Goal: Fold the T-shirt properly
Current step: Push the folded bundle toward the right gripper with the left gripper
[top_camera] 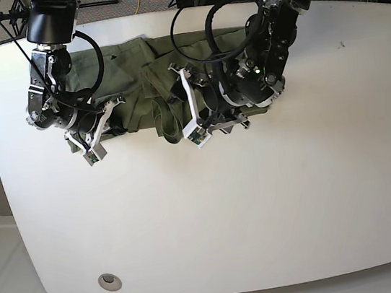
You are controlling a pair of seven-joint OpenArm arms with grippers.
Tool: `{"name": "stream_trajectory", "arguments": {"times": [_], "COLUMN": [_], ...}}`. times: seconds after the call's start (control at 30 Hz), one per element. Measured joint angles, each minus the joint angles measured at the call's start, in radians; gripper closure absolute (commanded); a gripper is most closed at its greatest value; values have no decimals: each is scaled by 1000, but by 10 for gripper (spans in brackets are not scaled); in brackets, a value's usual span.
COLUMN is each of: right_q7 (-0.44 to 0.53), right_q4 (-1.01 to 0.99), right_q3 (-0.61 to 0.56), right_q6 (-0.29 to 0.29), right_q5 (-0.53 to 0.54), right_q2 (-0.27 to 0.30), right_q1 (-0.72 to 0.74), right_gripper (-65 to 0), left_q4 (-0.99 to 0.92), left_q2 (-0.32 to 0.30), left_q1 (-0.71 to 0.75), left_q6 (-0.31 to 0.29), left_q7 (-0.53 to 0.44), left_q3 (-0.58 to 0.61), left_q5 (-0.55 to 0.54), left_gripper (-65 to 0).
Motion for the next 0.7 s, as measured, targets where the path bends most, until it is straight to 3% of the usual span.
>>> {"name": "stream_trajectory", "arguments": {"times": [0.33,0.6,0.7], "right_q7": [0,-12,-14], "right_q4": [0,-1,0], "right_q3": [0,2,2], "right_q6": [0,1,0], "right_q5": [1,-3,-2], "right_q2": [0,-2,-3], "right_q1": [2,12,12], "right_gripper": [0,0,0], "left_q4": [-2,-48,-108], "left_q2": [-97,-126,-127], "left_q1": [43,126,120], "left_q6": [0,1,2], "left_q7": [-15,-89,-117], "left_q3": [-30,-18,-18], "left_q5": [5,-6,-4], "left_gripper": [-361,-358,-296]}}
